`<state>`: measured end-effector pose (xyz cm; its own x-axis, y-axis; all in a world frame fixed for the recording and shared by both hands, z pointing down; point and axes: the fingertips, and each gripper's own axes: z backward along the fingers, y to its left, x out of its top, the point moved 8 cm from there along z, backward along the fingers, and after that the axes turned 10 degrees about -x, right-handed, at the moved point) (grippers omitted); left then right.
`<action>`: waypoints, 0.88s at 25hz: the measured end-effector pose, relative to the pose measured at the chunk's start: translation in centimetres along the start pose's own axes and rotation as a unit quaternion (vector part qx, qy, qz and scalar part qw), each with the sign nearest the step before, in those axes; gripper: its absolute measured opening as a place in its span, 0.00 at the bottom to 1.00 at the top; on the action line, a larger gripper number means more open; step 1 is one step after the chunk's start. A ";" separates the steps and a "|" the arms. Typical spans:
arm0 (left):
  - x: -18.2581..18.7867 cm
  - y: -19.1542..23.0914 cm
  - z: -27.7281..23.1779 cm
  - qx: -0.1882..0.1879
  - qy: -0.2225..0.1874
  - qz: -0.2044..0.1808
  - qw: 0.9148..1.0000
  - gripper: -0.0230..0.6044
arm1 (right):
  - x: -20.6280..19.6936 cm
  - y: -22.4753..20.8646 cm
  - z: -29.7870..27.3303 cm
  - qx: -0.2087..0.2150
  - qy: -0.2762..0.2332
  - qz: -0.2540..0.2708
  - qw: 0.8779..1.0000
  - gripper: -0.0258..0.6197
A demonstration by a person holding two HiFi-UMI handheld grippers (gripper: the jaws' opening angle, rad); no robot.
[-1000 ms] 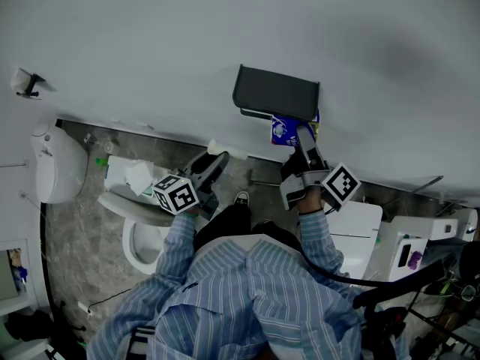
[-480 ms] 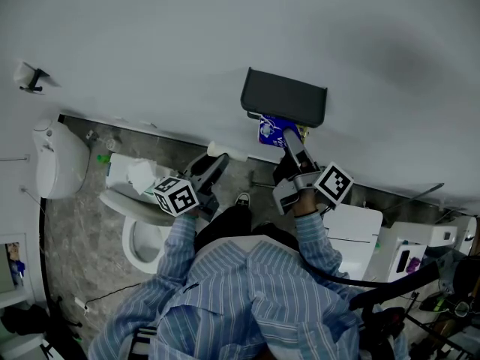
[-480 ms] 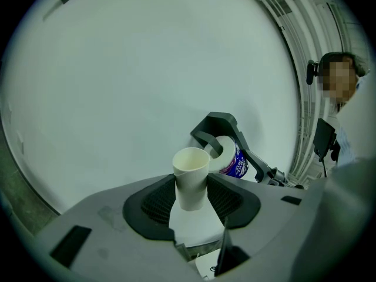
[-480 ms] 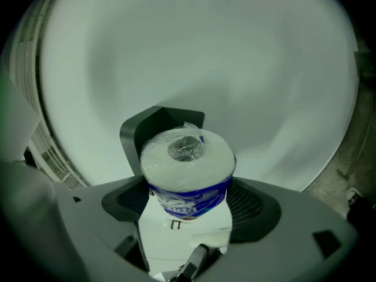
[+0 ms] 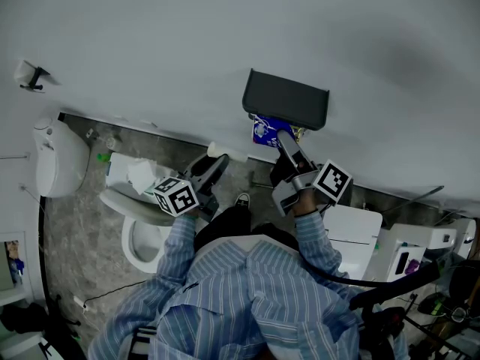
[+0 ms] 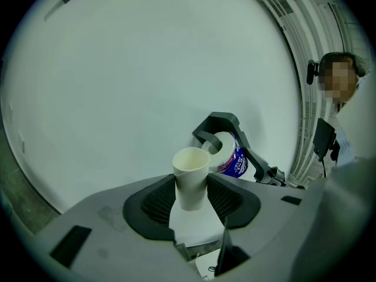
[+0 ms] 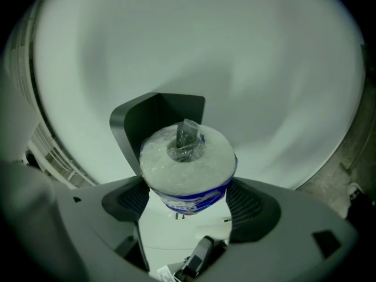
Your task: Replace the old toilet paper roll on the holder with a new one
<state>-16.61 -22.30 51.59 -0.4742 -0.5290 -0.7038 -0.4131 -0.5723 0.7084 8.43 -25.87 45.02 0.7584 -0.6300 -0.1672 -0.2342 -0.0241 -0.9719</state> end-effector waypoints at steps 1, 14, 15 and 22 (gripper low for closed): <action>0.0 -0.1 -0.1 0.000 0.000 0.000 1.000 0.31 | -0.1 0.0 -0.1 0.003 0.006 -0.006 1.000 0.68; -0.6 -0.4 -0.7 0.009 -0.002 0.000 1.000 0.31 | -0.2 -0.4 -0.9 0.023 0.059 -0.006 0.998 0.68; -0.6 -0.4 -0.8 0.009 -0.002 0.000 1.000 0.31 | -0.2 -0.5 -0.9 0.024 0.061 -0.004 0.998 0.68; -0.6 -0.4 -0.3 0.015 -0.001 0.000 1.000 0.31 | -0.1 -0.4 -0.9 0.037 0.055 0.011 0.998 0.68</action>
<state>-15.95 -21.98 51.73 -0.4753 -0.5288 -0.7032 -0.4363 -0.5524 0.7103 7.86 -26.52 45.58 0.6810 -0.7114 -0.1737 -0.2021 0.0454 -0.9783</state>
